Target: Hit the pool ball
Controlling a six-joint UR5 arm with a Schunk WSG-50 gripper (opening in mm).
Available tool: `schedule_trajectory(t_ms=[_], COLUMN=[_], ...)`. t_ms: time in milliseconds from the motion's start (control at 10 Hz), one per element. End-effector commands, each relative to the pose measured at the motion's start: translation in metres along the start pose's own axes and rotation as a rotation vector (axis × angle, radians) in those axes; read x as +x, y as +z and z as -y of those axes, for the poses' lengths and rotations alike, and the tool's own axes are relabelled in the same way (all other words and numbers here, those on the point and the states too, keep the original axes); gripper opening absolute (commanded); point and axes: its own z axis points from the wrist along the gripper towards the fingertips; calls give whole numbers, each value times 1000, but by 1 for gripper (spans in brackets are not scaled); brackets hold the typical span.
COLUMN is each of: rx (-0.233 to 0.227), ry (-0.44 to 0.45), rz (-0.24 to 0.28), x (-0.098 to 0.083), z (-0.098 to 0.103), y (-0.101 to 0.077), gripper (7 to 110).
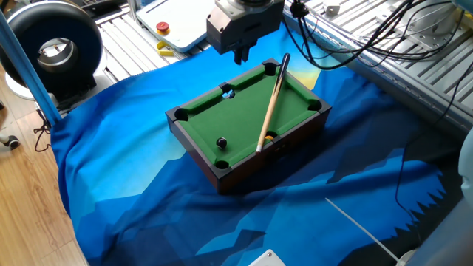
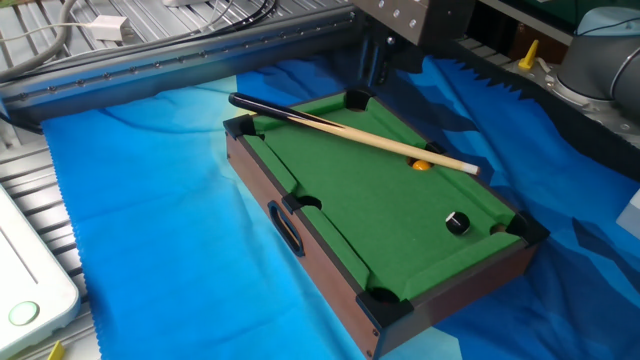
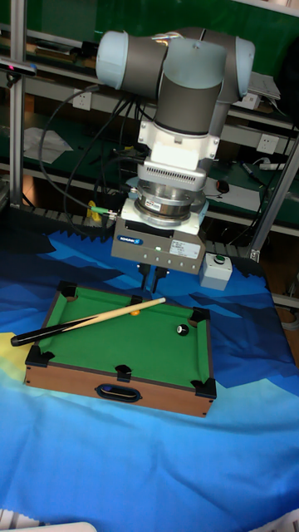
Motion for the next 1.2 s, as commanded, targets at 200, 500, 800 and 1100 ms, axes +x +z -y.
schedule_trajectory(t_ms=[200, 500, 800, 1100], rx=[-24, 31, -59, 30], ry=[226, -42, -682, -1030], rz=[-55, -28, 39, 63], x=[12, 2, -12, -24], z=[-5, 18, 8, 27], y=[0, -6, -12, -9], gripper=[7, 7, 7, 7])
